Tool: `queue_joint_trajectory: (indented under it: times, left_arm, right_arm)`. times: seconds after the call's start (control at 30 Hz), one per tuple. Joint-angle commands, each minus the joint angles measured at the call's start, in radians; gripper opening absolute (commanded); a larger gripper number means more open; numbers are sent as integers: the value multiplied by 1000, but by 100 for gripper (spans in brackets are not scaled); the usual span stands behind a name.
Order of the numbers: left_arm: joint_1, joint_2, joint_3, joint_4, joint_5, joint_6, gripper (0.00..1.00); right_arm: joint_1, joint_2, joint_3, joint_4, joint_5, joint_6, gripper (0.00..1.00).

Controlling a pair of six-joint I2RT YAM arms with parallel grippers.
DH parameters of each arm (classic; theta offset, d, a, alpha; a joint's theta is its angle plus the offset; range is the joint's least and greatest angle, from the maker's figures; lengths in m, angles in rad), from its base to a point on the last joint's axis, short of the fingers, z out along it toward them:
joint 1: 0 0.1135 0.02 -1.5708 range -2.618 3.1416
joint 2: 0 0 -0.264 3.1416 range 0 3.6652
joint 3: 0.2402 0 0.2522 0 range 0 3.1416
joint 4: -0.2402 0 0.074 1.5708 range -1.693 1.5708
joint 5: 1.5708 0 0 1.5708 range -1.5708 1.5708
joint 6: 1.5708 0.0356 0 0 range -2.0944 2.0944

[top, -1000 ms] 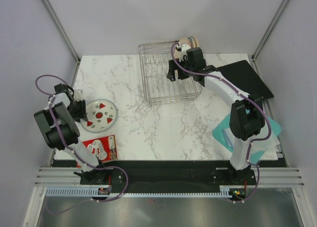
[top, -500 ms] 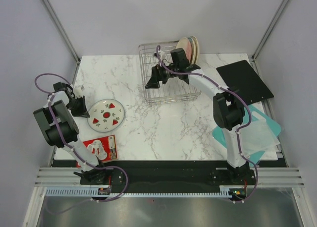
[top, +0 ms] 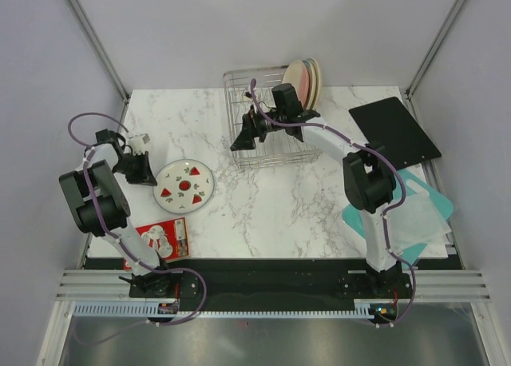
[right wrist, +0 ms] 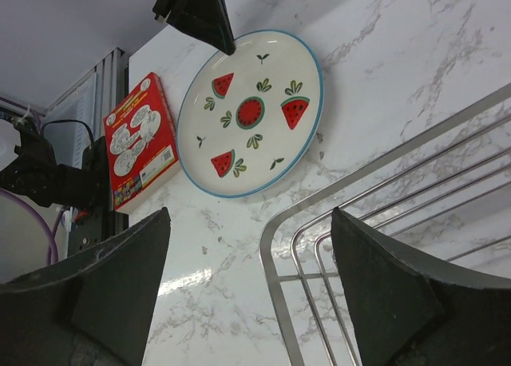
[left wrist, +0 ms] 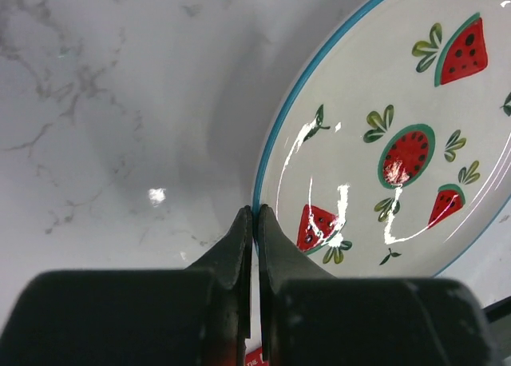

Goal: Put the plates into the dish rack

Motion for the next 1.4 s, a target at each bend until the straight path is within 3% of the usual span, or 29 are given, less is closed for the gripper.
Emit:
queue_joint_trajectory:
  times: [0.0,0.37,0.53,0.73,0.97,1.2,1.37]
  left_arm:
    - [-70,-15,36,-40,83,77,2]
    - [-253,-15,45,-91,160,-17,2]
    - [-339,-23,16,-118,166,-34,2]
    - [-420,-15,-33,-146,192,-109,2]
    - [-460,34,-61,-164,249,-178,2]
    - [-465,62,-74,-163,312,-221,2]
    - [-468,59,-107,-157,330,-233,2]
  right_arm:
    - [8,-119,-67,-34,31,-37,89]
    - [13,-478,-474,-103,241,1,89]
    - [-9,-624,-705,-97,330,165,90]
    - [-27,-710,-1023,171,339,463,91]
    - [-26,-606,-1275,591,397,788,91]
    - [15,-402,-1244,733,431,903,89]
    - [121,-287,-1191,762,338,962,85]
